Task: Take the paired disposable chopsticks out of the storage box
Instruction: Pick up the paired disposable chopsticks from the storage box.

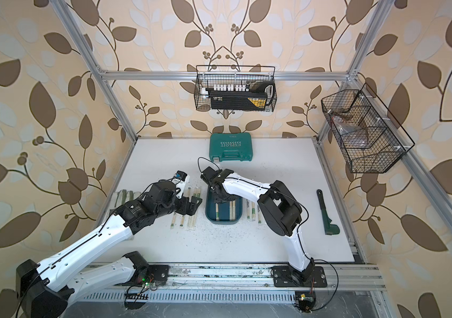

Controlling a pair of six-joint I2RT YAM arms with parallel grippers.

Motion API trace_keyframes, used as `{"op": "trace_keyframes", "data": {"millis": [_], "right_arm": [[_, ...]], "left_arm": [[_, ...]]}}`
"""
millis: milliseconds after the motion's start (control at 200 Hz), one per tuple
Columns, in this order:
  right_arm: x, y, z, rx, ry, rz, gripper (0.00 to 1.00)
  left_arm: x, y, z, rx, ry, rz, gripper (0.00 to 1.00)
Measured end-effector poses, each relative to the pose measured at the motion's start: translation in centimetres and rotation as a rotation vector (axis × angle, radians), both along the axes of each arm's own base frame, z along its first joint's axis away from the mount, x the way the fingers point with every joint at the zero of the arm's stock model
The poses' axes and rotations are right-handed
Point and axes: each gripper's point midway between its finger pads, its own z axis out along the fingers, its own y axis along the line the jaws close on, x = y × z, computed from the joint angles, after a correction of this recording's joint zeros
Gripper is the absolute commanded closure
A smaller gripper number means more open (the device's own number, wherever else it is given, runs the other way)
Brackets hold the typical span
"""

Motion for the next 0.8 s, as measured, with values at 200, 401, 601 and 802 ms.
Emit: {"op": "trace_keyframes", "data": {"millis": [200,401,601,802], "right_arm": [[1.0,-1.0,-0.8,-0.019,-0.005,-0.033,0.58],[1.7,-1.1,-1.7,-0.003,-0.004,-0.046,0.61],[2.0,-0.7,-2.0,0.026,0.006,-0.046,0.62],[2.2,-0.5,-2.4,0.075,0.036,-0.056,0.62]], "left_arm": [[0.0,0.1,0.0,0.004,0.0,0.004,0.03],[0.1,0.1,-0.5,0.016,0.012,0.005,0.03],[0.3,0.0,-1.8,0.051,0.045,0.009,0.03],[0.6,0.1,-1.8,0.066,0.049,0.018,0.03]]}}
